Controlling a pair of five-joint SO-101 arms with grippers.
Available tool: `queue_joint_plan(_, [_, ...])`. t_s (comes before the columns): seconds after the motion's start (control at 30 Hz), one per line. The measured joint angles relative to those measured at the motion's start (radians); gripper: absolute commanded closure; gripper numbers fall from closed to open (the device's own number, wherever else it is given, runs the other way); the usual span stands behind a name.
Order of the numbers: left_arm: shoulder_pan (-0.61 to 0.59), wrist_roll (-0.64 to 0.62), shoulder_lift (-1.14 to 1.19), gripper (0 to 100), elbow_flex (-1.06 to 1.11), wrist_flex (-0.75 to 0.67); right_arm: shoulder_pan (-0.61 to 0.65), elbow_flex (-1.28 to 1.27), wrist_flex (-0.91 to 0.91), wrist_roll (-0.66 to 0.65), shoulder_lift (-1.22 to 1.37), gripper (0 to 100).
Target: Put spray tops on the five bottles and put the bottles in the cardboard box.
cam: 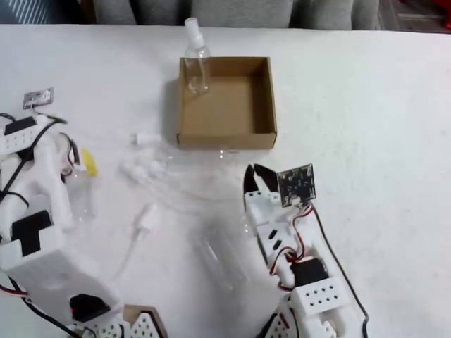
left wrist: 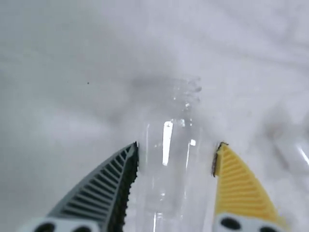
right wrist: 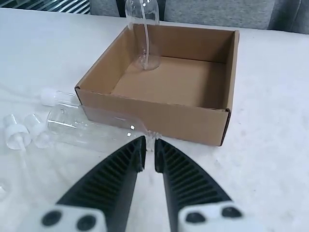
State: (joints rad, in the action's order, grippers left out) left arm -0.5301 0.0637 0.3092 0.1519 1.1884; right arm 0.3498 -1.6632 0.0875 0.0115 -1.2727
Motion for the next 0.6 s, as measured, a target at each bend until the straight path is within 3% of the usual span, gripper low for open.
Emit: queue_joint_plan(0.6, [0.0,0.0,0.0,65,0.0,0.006,0.0,0.0,0.0,0.0,0.0,98.4])
